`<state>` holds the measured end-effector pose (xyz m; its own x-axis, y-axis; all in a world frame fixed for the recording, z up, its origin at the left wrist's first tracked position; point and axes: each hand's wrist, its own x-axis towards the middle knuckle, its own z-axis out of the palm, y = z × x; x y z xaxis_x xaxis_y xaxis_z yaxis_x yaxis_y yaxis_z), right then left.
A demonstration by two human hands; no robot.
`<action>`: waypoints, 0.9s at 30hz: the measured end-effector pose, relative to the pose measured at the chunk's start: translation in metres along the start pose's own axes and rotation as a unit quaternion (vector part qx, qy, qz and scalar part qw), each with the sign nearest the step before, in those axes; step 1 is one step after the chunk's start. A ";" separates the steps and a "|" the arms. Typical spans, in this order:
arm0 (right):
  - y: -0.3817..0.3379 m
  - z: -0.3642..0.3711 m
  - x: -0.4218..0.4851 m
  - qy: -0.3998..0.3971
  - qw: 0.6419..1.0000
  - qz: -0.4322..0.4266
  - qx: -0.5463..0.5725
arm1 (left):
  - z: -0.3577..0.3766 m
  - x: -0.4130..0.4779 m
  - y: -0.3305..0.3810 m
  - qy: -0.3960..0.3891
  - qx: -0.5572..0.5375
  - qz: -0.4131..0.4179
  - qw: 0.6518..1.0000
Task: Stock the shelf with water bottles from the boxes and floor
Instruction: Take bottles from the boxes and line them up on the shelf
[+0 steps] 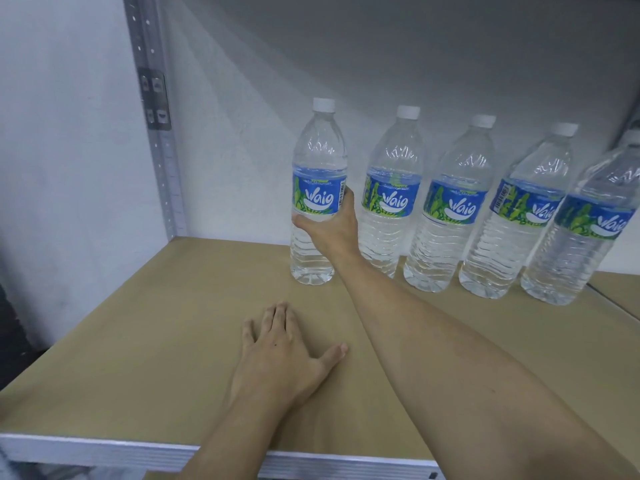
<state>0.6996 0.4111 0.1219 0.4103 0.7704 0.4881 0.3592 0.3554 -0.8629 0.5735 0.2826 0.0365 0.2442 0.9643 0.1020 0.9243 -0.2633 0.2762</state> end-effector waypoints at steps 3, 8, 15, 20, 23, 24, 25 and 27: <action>-0.001 -0.006 0.001 -0.020 1.000 0.007 -0.003 | -0.001 0.000 0.000 -0.001 -0.001 -0.001 1.000; 0.000 -0.008 0.002 -0.025 1.000 0.005 -0.005 | 0.000 0.000 0.000 0.005 -0.003 -0.002 1.000; 0.007 -0.007 -0.003 -0.042 0.999 0.008 0.014 | -0.001 0.000 0.001 -0.001 0.001 -0.004 1.000; 0.003 -0.010 -0.004 -0.067 0.997 0.040 0.019 | -0.003 -0.001 0.002 0.000 0.003 -0.003 1.000; 0.001 -0.012 -0.005 -0.077 0.996 0.051 0.006 | -0.003 -0.001 0.002 -0.004 0.001 -0.003 1.000; 0.000 -0.012 -0.005 -0.079 0.995 0.056 0.000 | -0.003 -0.001 0.003 -0.004 0.001 -0.001 1.000; -0.001 -0.012 -0.006 -0.080 0.995 0.061 -0.008 | -0.004 -0.002 0.003 -0.005 0.000 0.000 1.000; -0.001 -0.011 -0.009 -0.073 0.994 0.071 -0.032 | -0.004 -0.001 0.003 -0.002 -0.003 -0.001 1.000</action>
<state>0.7045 0.3976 0.1198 0.3355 0.8807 0.3343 0.3619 0.2071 -0.9089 0.5746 0.2803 0.0414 0.2446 0.9647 0.0976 0.9227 -0.2625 0.2825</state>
